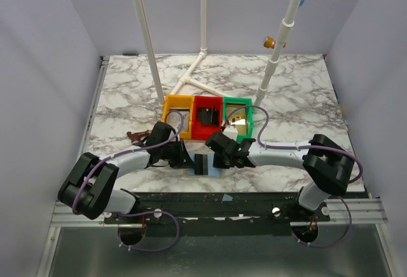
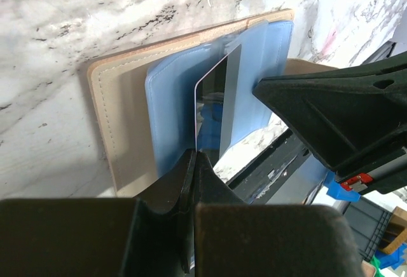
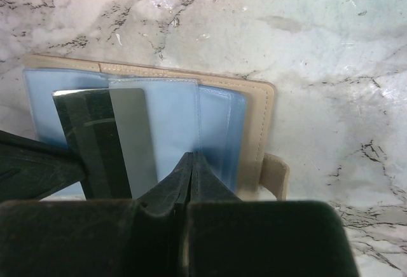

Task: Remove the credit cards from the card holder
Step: Remove the credit card from the card holder, then place the credit card in the storage box.

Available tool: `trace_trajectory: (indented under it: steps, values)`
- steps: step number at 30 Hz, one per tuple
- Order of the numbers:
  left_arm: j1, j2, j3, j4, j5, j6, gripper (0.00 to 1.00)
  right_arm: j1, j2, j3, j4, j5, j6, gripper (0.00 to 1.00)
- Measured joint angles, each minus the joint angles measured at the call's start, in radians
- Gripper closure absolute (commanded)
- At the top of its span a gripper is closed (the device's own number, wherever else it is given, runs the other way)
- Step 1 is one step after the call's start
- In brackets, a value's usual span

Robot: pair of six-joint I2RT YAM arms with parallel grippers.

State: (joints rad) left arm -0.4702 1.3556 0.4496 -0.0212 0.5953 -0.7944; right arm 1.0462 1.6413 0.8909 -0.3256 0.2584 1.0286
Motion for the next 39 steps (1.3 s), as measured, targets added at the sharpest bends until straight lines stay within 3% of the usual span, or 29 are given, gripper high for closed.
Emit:
trace_trajectory:
  steps: [39]
  values:
    - [0.026,-0.236,0.098,-0.276,-0.072,0.103,1.0,0.0,-0.018,-0.004,-0.028,0.015,-0.001,0.99]
